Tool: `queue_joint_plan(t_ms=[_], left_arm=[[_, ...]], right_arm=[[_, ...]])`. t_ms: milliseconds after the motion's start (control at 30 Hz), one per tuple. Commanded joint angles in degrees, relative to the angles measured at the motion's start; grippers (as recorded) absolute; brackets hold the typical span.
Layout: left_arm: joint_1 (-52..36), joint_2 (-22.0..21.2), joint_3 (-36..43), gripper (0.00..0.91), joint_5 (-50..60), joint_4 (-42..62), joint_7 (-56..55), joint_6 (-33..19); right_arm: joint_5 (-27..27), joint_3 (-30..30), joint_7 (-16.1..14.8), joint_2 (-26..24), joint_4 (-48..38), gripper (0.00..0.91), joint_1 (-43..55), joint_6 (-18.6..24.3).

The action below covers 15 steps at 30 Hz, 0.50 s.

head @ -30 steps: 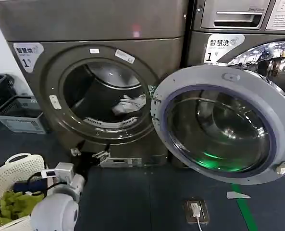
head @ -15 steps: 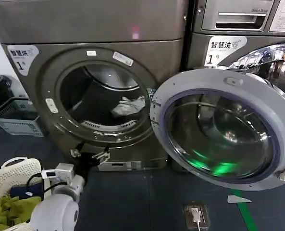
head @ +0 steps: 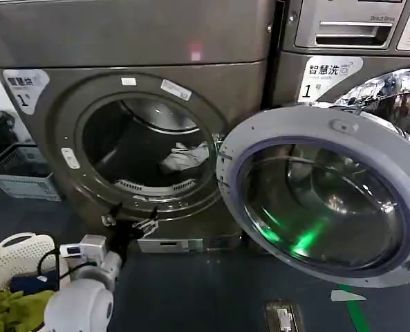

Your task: Grasp the clothes from the dryer.

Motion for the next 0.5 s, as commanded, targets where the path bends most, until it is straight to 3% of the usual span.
queue_joint_plan(t_ms=[33,500], left_arm=[[-0.1,0.1,0.0,0.907,0.0,-0.1,0.0,2.8],[-0.1,0.2,-0.1,0.907,0.1,0.0,0.0,2.8]], right_arm=[[0.0,-0.2,0.0,0.2,0.3,0.907,-0.1,0.0],[0.0,-0.6,0.1,0.3,0.7,0.907,0.2,0.1]])
